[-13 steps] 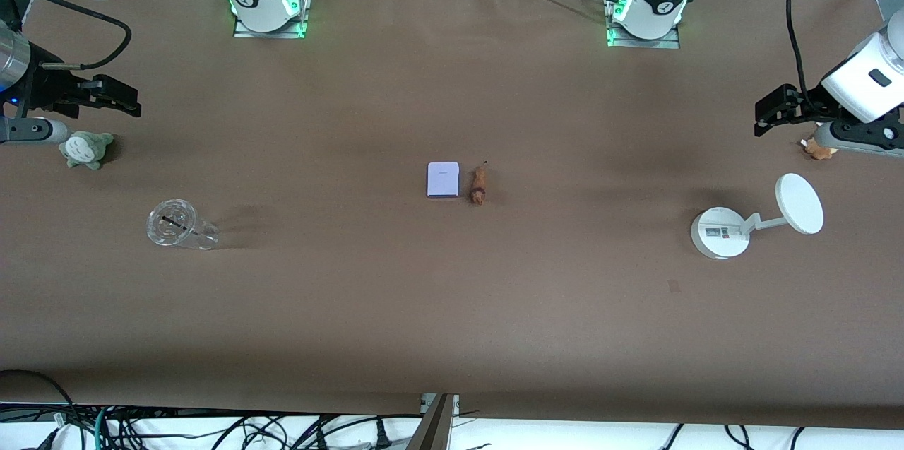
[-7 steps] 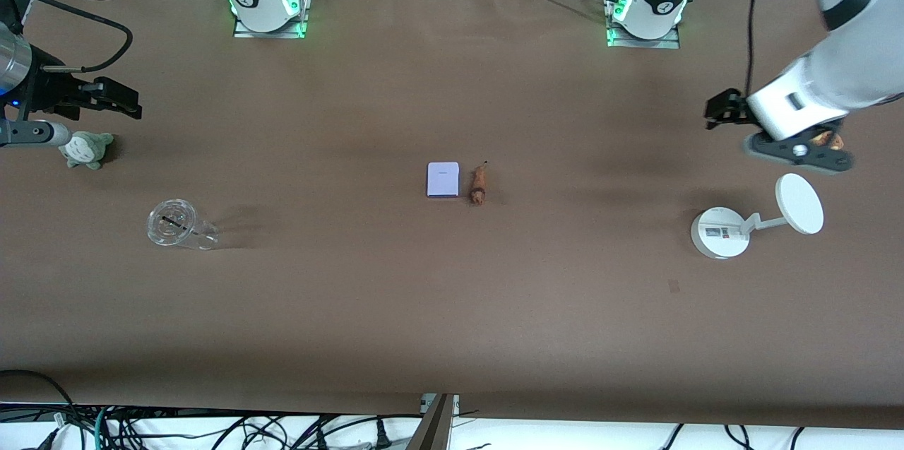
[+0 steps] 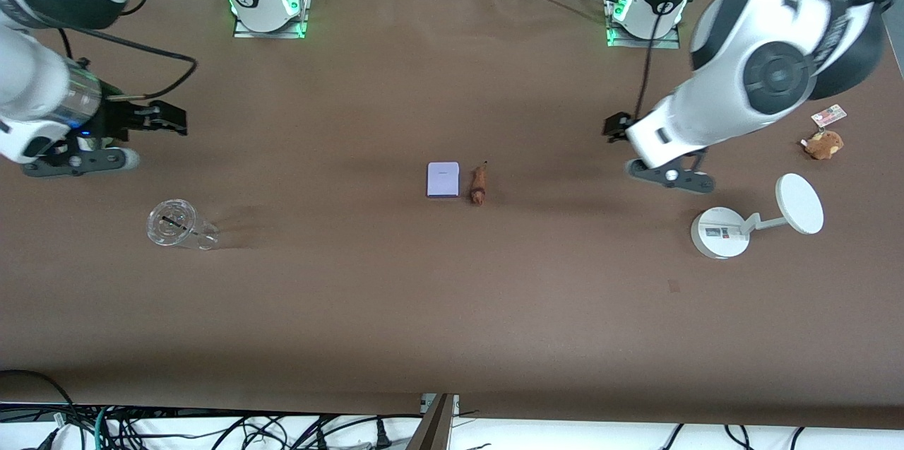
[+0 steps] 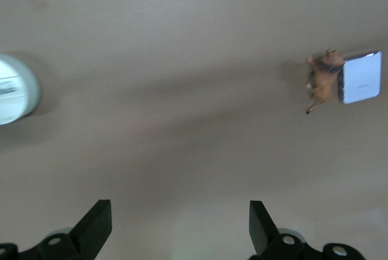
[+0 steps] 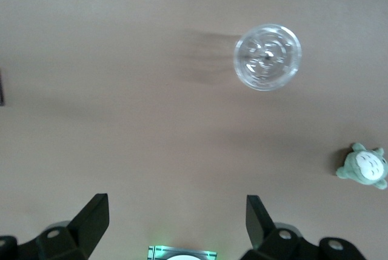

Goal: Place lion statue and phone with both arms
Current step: 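Move the left gripper toward the lion while the right gripper swings out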

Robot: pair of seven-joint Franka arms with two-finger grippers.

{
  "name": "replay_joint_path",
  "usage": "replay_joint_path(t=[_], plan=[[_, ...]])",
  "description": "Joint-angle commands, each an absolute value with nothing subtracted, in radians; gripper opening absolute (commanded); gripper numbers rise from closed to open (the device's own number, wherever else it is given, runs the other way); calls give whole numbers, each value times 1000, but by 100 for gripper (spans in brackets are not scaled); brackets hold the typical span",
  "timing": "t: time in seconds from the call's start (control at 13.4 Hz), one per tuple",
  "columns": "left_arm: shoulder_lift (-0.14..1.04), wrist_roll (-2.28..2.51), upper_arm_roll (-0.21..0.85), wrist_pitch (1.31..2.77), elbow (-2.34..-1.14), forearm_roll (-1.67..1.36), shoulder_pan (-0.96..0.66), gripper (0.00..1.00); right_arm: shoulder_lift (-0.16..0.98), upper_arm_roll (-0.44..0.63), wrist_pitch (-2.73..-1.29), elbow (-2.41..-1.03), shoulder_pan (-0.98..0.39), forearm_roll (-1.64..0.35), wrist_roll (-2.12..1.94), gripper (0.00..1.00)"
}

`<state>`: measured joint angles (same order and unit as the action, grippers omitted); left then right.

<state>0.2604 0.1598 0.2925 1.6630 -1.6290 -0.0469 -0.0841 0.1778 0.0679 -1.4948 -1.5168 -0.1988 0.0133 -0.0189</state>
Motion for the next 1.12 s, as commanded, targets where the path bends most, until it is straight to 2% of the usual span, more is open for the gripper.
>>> replay_joint_path(t=[0.0,0.67,1.04], plan=[[356,231,293,1779,-1611,-52,-187,100,216,71,-1511,-1489,-224,2,-32,100],[616,357,288,2285,-1697,21,-391,100,276,71,-1591,-1489,-238,-3,34,100],[690,606,287,2377,-1687,162,-469,100,362,71,-1701,-1491,-307,-14,155,100]])
